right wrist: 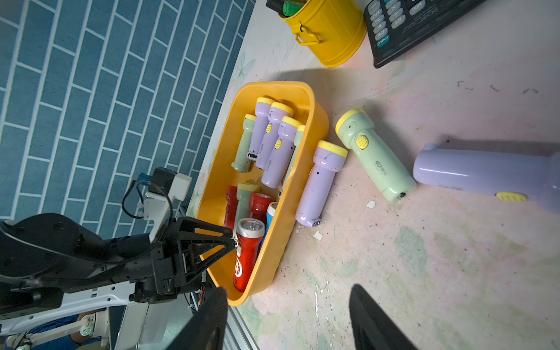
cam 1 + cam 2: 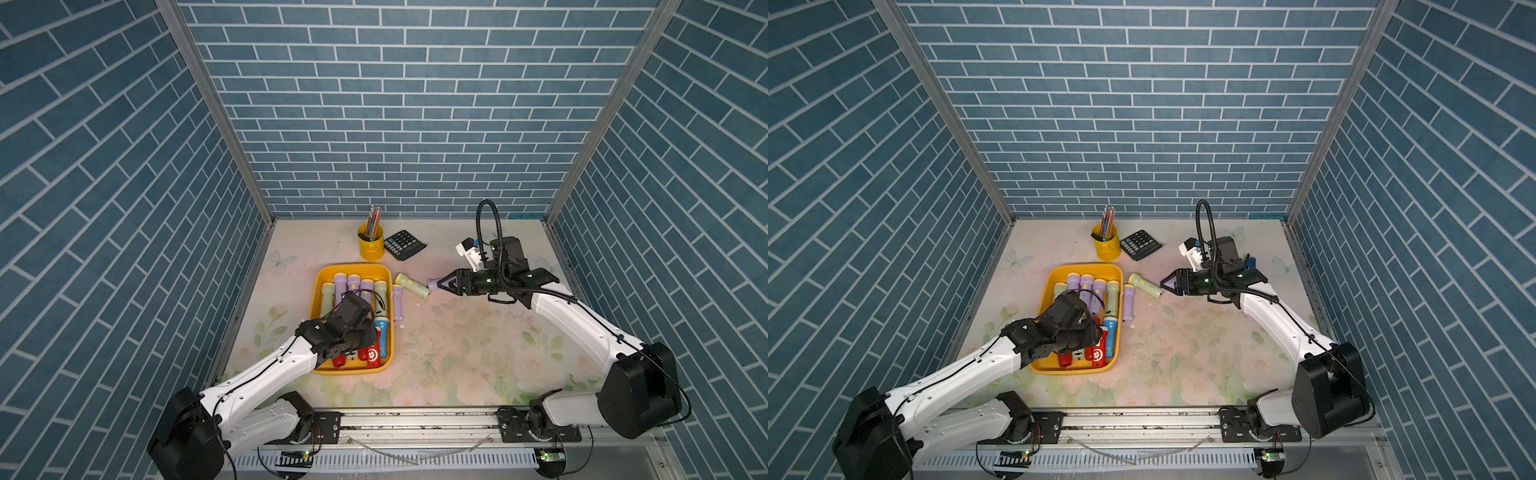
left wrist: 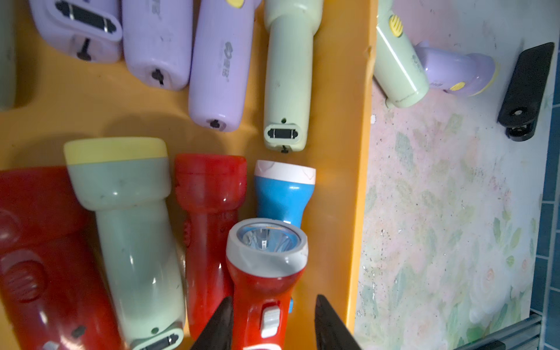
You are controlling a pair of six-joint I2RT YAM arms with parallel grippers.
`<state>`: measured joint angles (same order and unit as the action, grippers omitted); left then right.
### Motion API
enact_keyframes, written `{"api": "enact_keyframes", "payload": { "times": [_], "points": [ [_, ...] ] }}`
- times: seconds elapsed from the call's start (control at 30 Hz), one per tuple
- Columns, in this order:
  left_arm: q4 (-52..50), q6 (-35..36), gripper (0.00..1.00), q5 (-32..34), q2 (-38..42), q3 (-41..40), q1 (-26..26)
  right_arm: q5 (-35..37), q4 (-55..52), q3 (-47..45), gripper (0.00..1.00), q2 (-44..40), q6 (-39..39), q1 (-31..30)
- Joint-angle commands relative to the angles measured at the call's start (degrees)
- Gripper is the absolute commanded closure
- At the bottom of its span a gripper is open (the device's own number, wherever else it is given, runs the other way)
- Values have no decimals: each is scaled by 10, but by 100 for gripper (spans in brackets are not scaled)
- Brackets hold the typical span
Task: Put the flashlights into the storage boxes
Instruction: Place the flashlight at the storage box.
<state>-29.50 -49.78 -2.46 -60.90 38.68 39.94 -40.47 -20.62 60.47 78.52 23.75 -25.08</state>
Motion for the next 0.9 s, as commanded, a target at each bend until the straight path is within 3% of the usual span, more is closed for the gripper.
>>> {"api": "enact_keyframes", "payload": {
  "times": [0.0, 0.3, 0.53, 0.87],
  "points": [
    [-35, 17, 56, 7, 0, 11, -1, 8, -10, -9, 36, -10, -3, -6],
    [-20, 25, 55, 9, 6, 11, -16, 40, -58, 19, 36, 5, -28, -25],
    [80, 49, 53, -38, 24, 27, -100, 110, -213, 113, 36, 67, -140, -45],
    [88, 90, 53, -105, -28, 86, -173, 195, -320, 277, 34, 223, -261, -58]
  ]
}}
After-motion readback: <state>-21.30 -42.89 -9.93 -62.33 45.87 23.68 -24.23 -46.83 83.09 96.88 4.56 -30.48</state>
